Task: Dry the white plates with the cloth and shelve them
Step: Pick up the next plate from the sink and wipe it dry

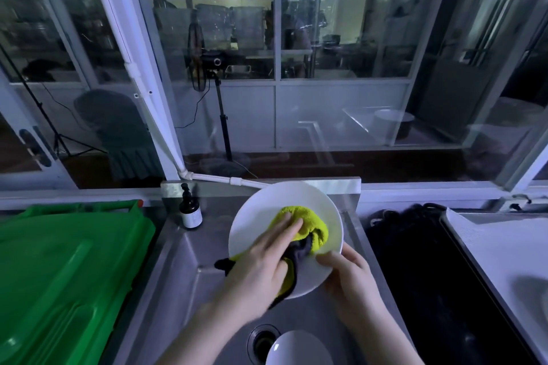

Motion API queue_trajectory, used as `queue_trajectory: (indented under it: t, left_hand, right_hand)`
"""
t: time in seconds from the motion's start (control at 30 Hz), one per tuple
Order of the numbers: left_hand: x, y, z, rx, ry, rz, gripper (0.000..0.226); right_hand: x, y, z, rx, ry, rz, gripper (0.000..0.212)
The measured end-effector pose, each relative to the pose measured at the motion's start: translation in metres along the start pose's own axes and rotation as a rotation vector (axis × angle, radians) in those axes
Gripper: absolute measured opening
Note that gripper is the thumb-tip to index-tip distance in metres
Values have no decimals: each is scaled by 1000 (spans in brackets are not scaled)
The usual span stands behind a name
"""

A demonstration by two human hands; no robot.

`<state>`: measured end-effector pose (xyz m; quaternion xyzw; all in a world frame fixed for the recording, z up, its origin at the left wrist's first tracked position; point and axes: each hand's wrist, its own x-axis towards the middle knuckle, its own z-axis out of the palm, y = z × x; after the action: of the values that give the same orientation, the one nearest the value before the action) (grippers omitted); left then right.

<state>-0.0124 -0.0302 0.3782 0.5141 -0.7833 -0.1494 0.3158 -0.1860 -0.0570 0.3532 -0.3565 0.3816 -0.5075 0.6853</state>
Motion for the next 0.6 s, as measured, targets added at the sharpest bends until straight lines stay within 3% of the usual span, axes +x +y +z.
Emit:
queue_trajectory:
  t: [0.13, 0.2, 0.27, 0.37, 0.5, 0.6]
  left_hand:
    - [24, -5, -32, -52, -30, -143, 70]
    - [36, -7, -54, -92, 26, -215, 53]
    - [50, -5, -70, -283, 90, -260, 36]
    - [76, 2, -76, -435, 219, -217, 30]
    - [99, 5, -45, -281, 442, -231, 35]
    - [91, -3, -16, -202, 363, -269, 40]
  right_hand:
    - [-5, 2, -10, -61, -31, 54, 23]
    - [-6, -1, -16, -110, -35, 67, 25]
    - [-7, -2, -20, -147, -49, 80, 21]
    - [-9, -2, -21, -211, -105, 106, 27]
    - [-14, 2, -17, -245, -193, 172, 32]
    - [-16, 1, -21, -202, -240, 223, 35]
